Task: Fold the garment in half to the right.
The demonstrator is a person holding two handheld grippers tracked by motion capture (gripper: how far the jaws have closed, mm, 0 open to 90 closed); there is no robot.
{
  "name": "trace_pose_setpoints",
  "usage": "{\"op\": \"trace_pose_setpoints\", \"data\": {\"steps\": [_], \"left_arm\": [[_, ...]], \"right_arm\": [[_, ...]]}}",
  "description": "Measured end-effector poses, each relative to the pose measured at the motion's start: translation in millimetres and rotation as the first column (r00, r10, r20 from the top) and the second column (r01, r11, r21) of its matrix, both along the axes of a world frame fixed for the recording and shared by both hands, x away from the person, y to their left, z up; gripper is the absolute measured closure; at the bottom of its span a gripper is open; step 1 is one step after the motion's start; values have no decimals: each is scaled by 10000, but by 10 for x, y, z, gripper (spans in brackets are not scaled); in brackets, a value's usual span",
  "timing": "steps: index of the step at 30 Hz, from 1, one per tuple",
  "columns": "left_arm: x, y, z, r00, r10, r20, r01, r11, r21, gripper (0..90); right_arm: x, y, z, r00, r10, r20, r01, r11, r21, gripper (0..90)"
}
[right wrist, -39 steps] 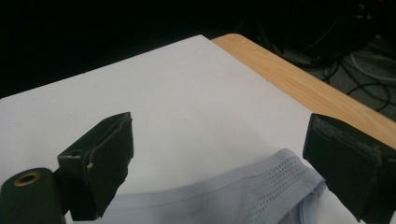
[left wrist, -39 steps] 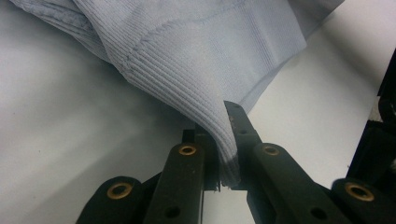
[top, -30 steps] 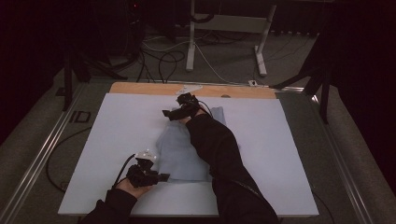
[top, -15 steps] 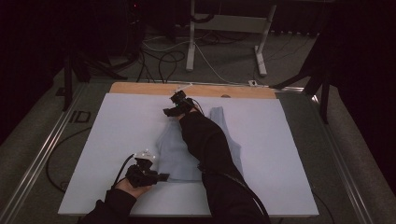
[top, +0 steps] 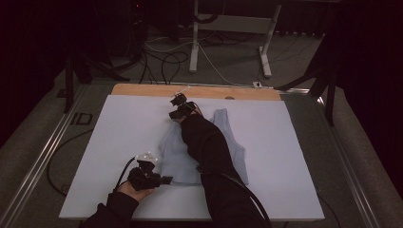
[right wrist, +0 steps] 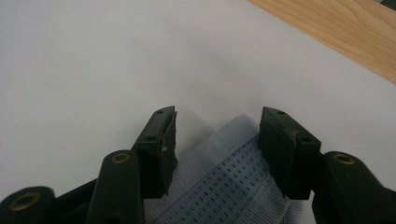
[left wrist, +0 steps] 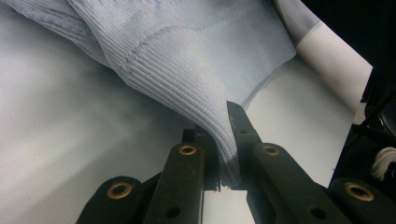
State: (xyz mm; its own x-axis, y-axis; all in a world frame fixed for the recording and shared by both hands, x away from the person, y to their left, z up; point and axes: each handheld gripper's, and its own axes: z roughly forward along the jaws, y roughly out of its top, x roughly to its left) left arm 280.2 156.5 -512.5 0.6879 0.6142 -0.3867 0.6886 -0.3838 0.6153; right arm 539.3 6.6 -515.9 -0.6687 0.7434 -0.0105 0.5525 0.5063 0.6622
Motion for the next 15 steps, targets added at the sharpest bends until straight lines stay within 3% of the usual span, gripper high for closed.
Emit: {"op": "trace_pose_setpoints", "data": {"steps": [4, 8, 11, 12, 15], "left_arm": [[1, -6, -4, 10000, -3, -4, 3, 10000, 7, 866], [0, -11, -8, 10000, 4, -12, -4, 10000, 17, 867], [-2, -11, -5, 10000, 0, 0, 1, 10000, 21, 867], [-5, -11, -5, 10000, -6, -8, 6, 10000, 12, 867], [-6, -12, -4, 10000, 1, -21, -1, 10000, -6, 866]], "right_arm": [[-10, 23, -37, 10000, 71, 2, -71, 9995, -300, 452], [-38, 80, -46, 9993, 157, 325, -126, 9957, -915, 467], [-44, 80, -46, 9994, 86, 342, -53, 9955, -944, 501], [-48, 63, -41, 9992, -41, 394, 80, 9951, -988, 587], [-44, 36, -33, 9989, -169, 426, 217, 9933, -1134, 674]]}}
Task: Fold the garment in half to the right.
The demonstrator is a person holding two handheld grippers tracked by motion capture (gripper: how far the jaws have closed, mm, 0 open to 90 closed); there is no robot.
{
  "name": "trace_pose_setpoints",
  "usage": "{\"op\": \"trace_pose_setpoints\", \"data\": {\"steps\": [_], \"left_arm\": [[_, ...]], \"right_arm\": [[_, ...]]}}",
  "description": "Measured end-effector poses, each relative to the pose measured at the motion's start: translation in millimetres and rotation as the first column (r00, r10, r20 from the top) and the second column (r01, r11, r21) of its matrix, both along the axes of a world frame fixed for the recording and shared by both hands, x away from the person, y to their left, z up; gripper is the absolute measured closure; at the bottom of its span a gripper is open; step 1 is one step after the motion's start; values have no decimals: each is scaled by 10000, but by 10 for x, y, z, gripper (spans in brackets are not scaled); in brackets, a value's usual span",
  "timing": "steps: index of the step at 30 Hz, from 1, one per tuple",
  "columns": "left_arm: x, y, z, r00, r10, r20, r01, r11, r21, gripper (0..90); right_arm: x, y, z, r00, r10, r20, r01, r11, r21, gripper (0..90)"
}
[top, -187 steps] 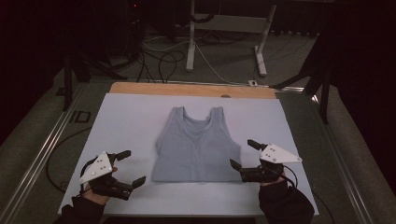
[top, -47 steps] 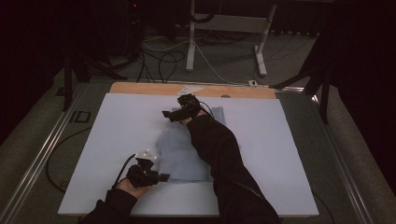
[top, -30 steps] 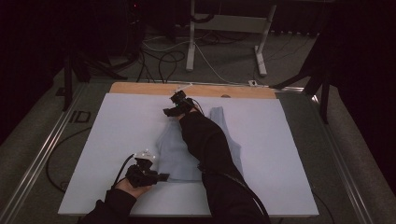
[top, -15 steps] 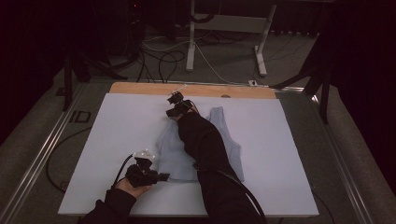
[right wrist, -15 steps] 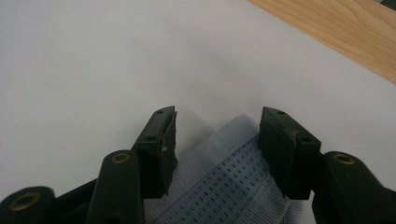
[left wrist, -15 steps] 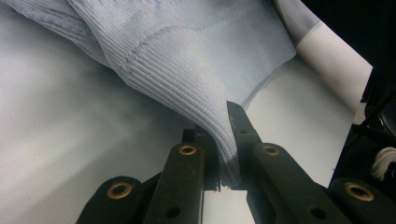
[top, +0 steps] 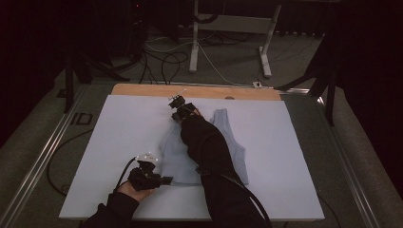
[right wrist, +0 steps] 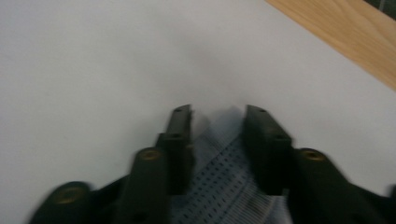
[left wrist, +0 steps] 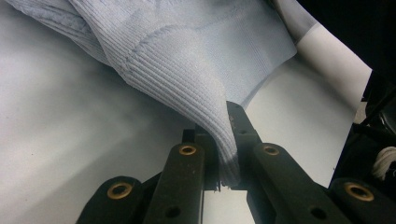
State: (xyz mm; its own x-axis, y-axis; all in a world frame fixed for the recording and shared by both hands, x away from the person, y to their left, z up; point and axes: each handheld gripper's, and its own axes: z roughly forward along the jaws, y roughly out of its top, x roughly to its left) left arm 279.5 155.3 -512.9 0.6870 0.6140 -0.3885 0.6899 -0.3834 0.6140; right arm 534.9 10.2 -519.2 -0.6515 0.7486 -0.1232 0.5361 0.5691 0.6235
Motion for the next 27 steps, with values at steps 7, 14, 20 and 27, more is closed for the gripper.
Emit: {"op": "trace_pose_setpoints", "data": {"steps": [7, 14, 20, 27], "left_arm": [[0, 7, -1, 10000, 42, 10, -42, 10000, 8, 867], [14, 5, -11, 10000, 39, -69, -39, 10000, -40, 866], [6, 4, 4, 10000, 57, -5, -57, 10000, -46, 867], [-10, -5, 31, 10000, 29, 90, -28, 9999, -99, 867]], "right_arm": [[-13, -10, 9, 9999, 107, 75, -103, 9989, -465, 852], [-21, -53, 61, 9997, 213, -79, -214, 9996, -190, 875], [-41, -97, 183, 9994, 325, 123, -324, 9994, -84, 878], [-64, -146, 337, 9982, 476, 365, -483, 9987, 182, 879]]}}
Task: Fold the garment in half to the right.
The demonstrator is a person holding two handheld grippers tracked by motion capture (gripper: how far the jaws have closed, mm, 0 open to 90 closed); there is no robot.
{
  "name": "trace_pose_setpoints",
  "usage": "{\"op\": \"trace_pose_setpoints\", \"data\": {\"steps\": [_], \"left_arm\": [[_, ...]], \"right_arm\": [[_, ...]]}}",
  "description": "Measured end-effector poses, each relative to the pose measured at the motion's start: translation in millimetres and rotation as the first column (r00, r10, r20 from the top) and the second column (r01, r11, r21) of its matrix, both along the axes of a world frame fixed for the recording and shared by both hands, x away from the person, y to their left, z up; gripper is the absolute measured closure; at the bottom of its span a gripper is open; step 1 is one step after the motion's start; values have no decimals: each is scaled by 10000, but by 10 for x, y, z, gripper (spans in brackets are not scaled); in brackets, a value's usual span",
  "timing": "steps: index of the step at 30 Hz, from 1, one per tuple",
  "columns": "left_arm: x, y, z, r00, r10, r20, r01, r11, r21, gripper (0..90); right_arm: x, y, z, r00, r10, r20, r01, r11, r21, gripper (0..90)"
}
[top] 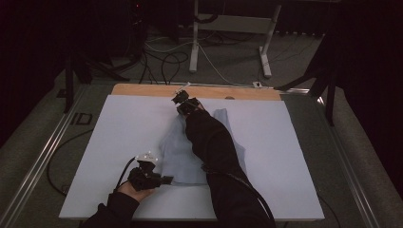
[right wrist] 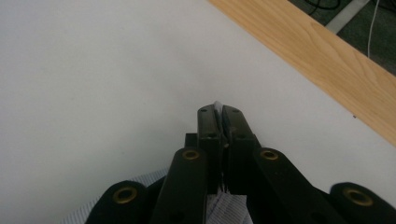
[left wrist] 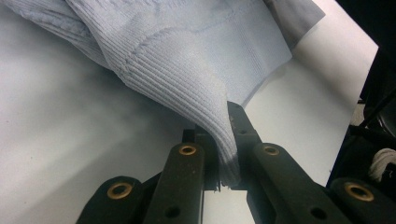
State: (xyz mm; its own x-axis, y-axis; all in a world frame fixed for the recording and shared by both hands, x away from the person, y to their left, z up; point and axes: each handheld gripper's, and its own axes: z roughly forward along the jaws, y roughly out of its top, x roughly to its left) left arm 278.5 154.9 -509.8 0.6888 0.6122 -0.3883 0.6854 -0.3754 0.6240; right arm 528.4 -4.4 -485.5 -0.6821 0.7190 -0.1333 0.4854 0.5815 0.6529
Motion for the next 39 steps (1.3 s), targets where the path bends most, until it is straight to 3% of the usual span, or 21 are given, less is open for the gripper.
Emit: {"op": "trace_pose_setpoints", "data": {"steps": [9, 16, 20, 30, 39], "left_arm": [[-31, -35, 57, 9997, -121, 217, 124, 9999, -111, 867], [-37, -50, 88, 9995, -108, 307, 112, 9998, -149, 867], [-32, -83, 181, 9985, -180, 513, 193, 9995, -260, 866], [-51, -308, 381, 9928, -697, 975, 719, 9972, -190, 867], [-60, -620, 541, 9810, -1410, 1334, 1426, 9898, -27, 866]], "right_arm": [[-29, -72, 210, 9991, 70, 407, -73, 10000, 64, 880], [-51, -85, 274, 9986, 171, 497, -177, 9998, 122, 880], [-63, -135, 349, 9979, 108, 640, -118, 9998, 143, 880], [-106, -392, 622, 9955, 0, 943, -36, 9993, 378, 879], [-172, -689, 739, 9941, -130, 1073, 46, 9969, 787, 879]]}}
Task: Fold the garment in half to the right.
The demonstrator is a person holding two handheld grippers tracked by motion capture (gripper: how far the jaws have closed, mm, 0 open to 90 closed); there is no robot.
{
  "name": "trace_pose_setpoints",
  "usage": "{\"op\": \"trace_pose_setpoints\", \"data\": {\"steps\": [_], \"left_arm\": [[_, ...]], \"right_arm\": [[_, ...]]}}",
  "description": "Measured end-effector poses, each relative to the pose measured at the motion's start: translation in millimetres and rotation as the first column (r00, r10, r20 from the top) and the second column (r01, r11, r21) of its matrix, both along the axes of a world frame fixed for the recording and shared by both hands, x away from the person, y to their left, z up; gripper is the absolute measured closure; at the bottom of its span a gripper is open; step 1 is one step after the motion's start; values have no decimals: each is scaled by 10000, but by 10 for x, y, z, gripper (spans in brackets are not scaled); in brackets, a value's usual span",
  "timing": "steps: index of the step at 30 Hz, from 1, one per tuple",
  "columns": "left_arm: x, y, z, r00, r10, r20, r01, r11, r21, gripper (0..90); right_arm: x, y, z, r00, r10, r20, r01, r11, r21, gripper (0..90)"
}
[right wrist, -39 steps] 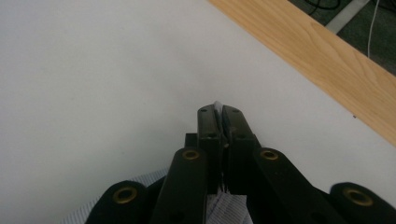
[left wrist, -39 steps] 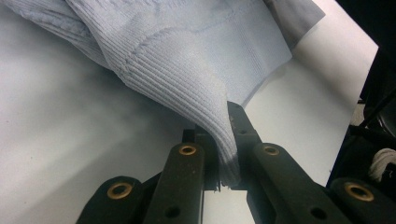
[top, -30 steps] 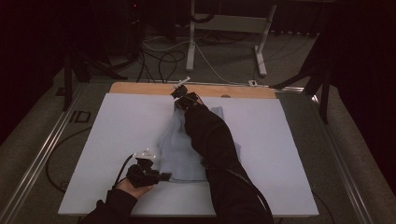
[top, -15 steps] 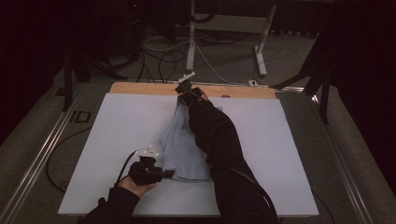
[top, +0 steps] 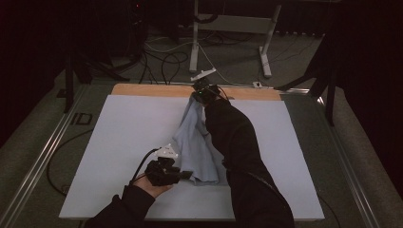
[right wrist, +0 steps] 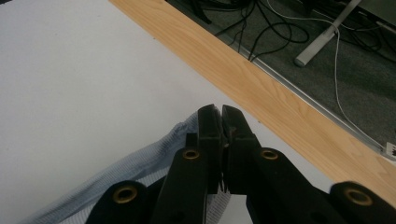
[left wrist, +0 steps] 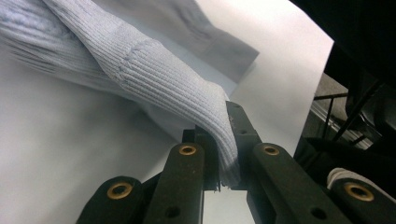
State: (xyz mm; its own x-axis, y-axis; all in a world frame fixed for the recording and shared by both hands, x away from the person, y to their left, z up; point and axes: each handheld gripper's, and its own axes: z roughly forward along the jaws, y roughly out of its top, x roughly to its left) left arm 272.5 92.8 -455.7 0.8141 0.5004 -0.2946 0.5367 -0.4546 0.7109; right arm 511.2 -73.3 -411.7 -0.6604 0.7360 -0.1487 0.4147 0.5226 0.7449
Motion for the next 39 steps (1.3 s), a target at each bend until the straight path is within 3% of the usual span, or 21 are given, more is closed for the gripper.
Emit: {"op": "trace_pose_setpoints", "data": {"steps": [8, 16, 27, 39], "left_arm": [[15, -258, 69, 9990, -427, 136, 424, 9989, 201, 867], [49, -488, 63, 9969, -765, 170, 759, 9964, 376, 867], [117, -779, -1, 9942, -1074, 61, 1068, 9920, 667, 867], [180, -1068, -153, 9934, -1131, -177, 1143, 9894, 891, 866]], "right_arm": [[-37, -298, 45, 9996, -240, 114, 235, 9989, 416, 878], [-57, -497, -32, 9992, -390, 62, 385, 9972, 639, 877], [-40, -804, -152, 9978, -658, 2, 655, 9935, 928, 877], [71, -930, -388, 9954, -848, -442, 889, 9911, 991, 875]]}}
